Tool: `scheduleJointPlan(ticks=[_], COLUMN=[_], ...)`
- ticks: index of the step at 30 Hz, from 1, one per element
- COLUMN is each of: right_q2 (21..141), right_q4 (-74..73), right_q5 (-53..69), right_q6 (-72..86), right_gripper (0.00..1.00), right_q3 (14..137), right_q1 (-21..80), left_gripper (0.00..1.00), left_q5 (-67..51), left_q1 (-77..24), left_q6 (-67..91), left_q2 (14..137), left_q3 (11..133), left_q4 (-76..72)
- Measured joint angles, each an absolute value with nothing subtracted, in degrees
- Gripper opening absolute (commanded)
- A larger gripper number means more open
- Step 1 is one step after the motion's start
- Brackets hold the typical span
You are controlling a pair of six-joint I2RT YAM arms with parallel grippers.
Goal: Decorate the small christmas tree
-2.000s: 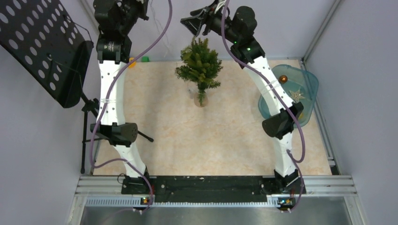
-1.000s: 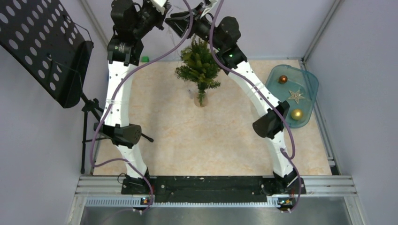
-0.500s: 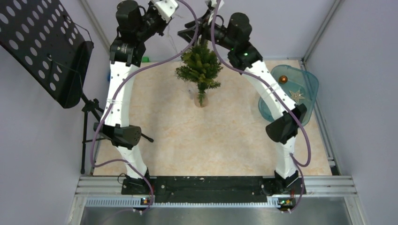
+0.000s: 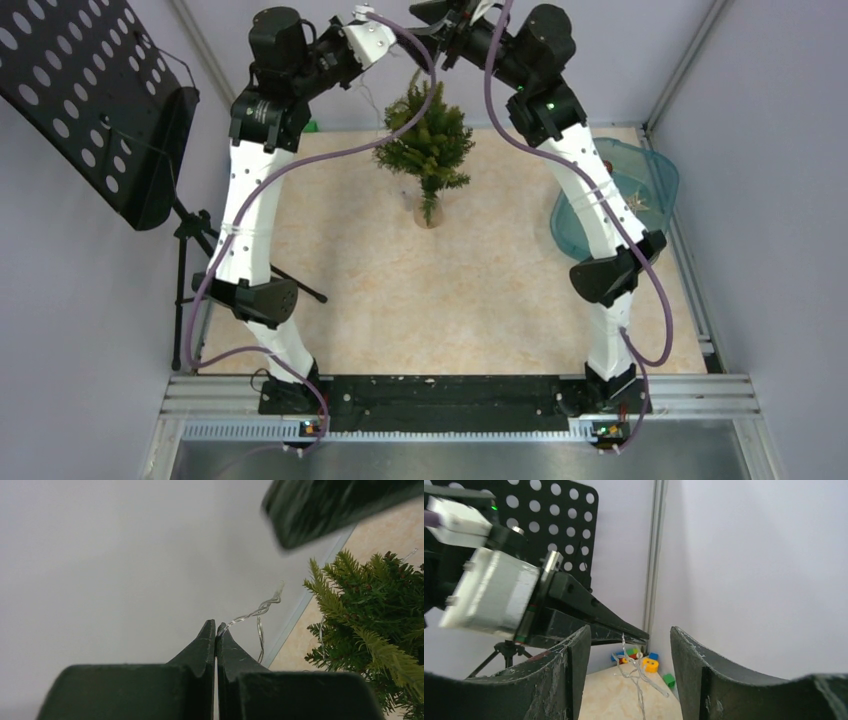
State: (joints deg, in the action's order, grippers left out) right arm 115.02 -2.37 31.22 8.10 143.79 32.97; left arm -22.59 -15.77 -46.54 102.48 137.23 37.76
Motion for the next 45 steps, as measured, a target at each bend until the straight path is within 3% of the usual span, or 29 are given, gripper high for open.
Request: scheduleJointPlan(ticks=[5,13,21,24,27,28,33,34,36,38,42,45], right_q2=[117.7,118.7,119.2,119.7,120.0,120.0,120.1,120.1,120.2,120.5,122.2,124.4], right_q4=[-5.1,-7.4,-7.4,-7.8,-8.0,-8.0,-7.8,-7.5,-6.1,-4.2,3.5,9.3], right_q5=[29.4,28.1,27.8,27.0,26.8,26.8,26.7,26.6,26.2,25.0,20.7,16.5], right_q6=[6.5,5.1,4.3,3.7,3.5,3.4,4.3,4.7,5.8,7.5,13.5,17.8], right_gripper=[0.6,0.45,0.44,0.34,0.05,0.0,0.0,0.0,0.0,0.0,0.0,0.0], right_q3=[143.6,143.3,143.3,143.3,143.3,143.3,143.3,143.3,143.3,143.3,143.3,143.5], right_q1=[34.4,34.8,34.8,34.8,34.8,34.8,34.8,34.8,34.8,34.8,34.3,33.8], left_gripper=[0.0,0.0,0.0,0.0,0.0,0.0,0.02,0.09,0.39,0.61,0.79,0.98], left_q5=[-21.8,-21.1,-20.5,-20.3,-20.1,-20.1,-20.0,-19.9,-19.2,-17.6,-11.7,-6.3], left_q1=[-17.0,-17.5,-18.5,-18.6,-18.6,-18.6,-18.7,-18.7,-18.8,-18.9,-18.9,-18.7], left_q6=[-47.5,-48.2,-49.1,-49.5,-49.7,-49.7,-49.8,-49.8,-49.8,-49.5,-49.2,-48.8], left_q2=[102.5,102.5,102.5,102.5,102.5,102.5,102.5,102.5,102.5,102.5,102.4,101.6], left_q3=[136.7,136.5,136.4,136.4,136.4,136.4,136.3,136.2,135.9,135.1,132.6,128.9], left_q4=[38.2,38.3,38.3,38.3,38.7,38.9,39.2,39.1,39.0,38.4,35.4,32.3])
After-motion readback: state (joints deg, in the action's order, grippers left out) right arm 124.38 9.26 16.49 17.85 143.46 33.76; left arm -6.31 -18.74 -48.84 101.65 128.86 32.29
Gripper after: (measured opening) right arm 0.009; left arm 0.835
